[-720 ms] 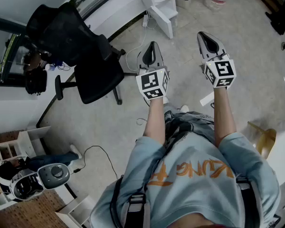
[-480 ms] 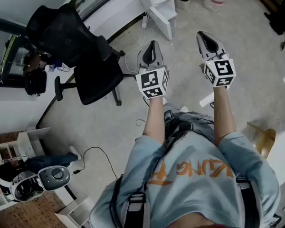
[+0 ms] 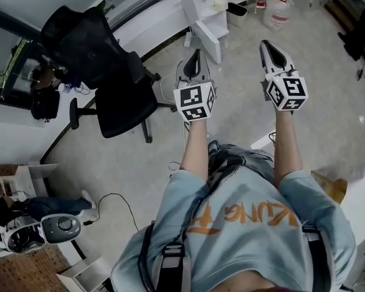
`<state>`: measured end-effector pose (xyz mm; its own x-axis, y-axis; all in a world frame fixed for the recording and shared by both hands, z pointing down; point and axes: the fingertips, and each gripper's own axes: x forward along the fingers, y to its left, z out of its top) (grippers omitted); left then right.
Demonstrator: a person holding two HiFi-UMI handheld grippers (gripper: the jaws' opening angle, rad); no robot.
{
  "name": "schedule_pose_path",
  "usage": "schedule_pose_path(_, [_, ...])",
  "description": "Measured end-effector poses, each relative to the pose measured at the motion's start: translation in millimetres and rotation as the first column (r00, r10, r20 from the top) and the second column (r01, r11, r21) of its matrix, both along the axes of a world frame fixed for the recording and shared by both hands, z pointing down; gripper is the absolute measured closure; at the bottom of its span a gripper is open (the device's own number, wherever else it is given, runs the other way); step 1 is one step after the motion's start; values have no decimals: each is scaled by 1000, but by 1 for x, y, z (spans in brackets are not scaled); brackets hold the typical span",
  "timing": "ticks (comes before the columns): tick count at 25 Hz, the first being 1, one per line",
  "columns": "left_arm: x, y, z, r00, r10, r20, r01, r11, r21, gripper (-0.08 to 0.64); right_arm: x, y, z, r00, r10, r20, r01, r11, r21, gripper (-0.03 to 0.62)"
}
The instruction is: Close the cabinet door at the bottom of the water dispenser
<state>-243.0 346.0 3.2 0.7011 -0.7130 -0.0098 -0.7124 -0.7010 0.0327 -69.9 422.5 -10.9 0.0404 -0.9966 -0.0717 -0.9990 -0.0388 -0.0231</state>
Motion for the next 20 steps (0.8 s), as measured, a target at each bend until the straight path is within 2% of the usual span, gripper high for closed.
schedule_pose_path(3, [-7, -11, -16, 1000, -15, 6, 15, 1000, 22, 549, 0, -13, -11, 1000, -9, 13, 8, 1000, 19, 561])
schedule_pose_path(8, [-27, -32, -23, 997, -69, -34, 71, 996, 44, 549, -16, -33, -5, 998, -69, -2, 69, 997, 31, 561])
schedule_pose_path(13, [-29, -62, -15, 993, -98, -69, 99, 995, 22, 549, -5, -53, -2, 998, -67, -9, 67, 997, 30, 561])
schedule_pose_path(17, [-1, -97, -10, 992, -76, -98, 77, 997, 9, 549, 16, -82, 5, 998, -57, -35, 57, 998, 8, 561])
schedule_pose_path(20, [31, -120, -2, 996, -31, -81, 31, 999, 5, 549, 39, -104, 8, 999, -37, -29, 37, 999, 6, 561])
